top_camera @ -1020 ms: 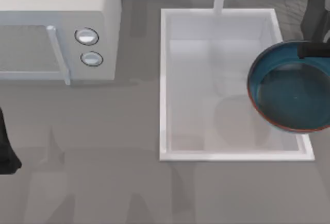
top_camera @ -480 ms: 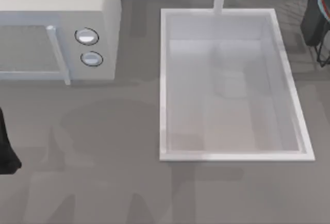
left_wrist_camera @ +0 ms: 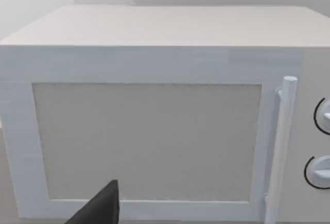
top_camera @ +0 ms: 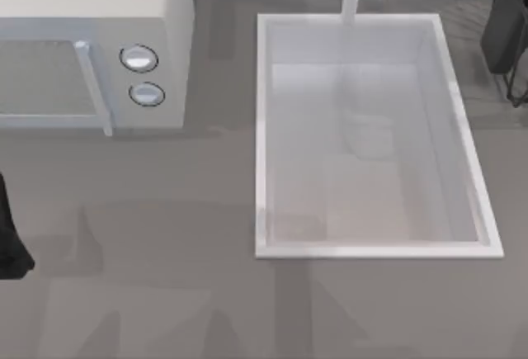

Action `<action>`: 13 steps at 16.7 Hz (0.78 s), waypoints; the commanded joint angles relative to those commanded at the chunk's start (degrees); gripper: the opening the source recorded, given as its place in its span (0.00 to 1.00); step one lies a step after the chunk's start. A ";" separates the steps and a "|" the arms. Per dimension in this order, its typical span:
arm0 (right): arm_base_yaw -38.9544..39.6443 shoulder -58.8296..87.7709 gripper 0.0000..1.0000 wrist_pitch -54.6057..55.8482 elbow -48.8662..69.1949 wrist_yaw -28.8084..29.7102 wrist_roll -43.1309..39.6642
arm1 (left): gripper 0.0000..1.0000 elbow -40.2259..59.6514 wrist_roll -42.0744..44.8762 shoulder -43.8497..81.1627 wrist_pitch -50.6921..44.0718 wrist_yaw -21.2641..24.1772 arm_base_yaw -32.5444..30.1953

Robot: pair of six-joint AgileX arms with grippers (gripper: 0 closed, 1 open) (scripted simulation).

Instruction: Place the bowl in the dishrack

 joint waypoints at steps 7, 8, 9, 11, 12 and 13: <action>-5.42 -3.69 0.00 6.01 -2.45 -3.65 -1.93 | 1.00 0.00 0.00 0.00 0.00 0.00 0.00; -5.20 -3.49 0.00 5.88 -2.22 -3.52 -1.83 | 1.00 0.00 0.00 0.00 0.00 0.00 0.00; -5.15 -3.37 0.00 6.00 -2.22 -3.48 -1.83 | 1.00 0.00 0.00 0.00 0.00 0.00 0.00; -4.43 -1.47 0.00 7.90 -2.28 -2.88 -1.86 | 1.00 0.00 0.00 0.00 0.00 0.00 0.00; -3.79 0.35 0.00 9.72 -2.40 -2.27 -1.87 | 1.00 0.00 0.00 0.00 0.00 0.00 0.00; -3.00 2.76 0.00 12.16 -2.62 -1.46 -1.87 | 1.00 0.00 0.00 0.00 0.00 0.00 0.00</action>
